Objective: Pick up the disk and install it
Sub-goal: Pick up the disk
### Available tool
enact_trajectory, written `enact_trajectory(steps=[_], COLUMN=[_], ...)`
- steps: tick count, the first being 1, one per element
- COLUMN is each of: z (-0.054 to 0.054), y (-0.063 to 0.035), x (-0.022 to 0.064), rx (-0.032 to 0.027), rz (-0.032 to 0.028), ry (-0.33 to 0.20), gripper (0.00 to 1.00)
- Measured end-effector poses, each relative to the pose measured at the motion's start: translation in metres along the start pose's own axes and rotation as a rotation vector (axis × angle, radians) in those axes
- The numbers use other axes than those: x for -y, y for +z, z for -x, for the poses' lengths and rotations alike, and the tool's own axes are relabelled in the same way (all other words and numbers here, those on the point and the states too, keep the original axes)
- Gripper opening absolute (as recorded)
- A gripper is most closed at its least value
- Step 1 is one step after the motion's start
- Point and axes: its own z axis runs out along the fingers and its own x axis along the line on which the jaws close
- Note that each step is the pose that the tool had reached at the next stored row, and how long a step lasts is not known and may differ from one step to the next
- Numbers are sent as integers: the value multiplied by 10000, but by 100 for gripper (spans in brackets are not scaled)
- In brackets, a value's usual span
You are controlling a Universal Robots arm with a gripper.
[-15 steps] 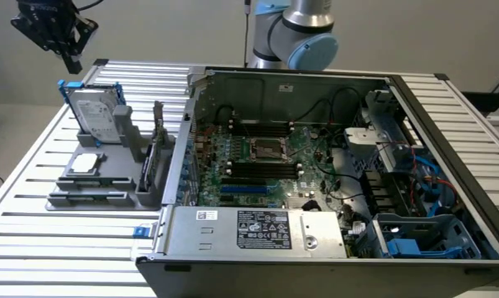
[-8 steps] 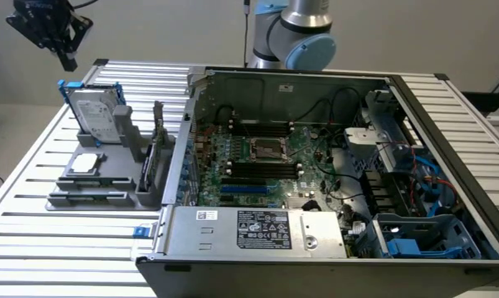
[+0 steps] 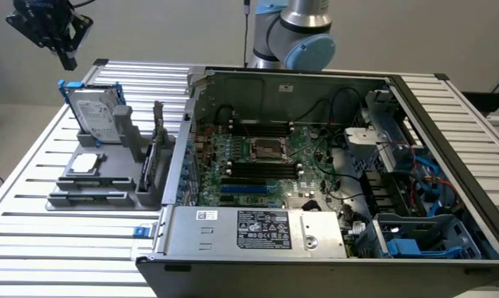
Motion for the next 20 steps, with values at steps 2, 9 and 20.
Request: enact_trajectory(steps=[2, 9, 20], z=[0, 0, -2], y=[0, 0, 0], x=[0, 0, -11], rx=[0, 0, -24], rz=[0, 0, -3], ry=[0, 0, -978], gripper=[11, 11, 11])
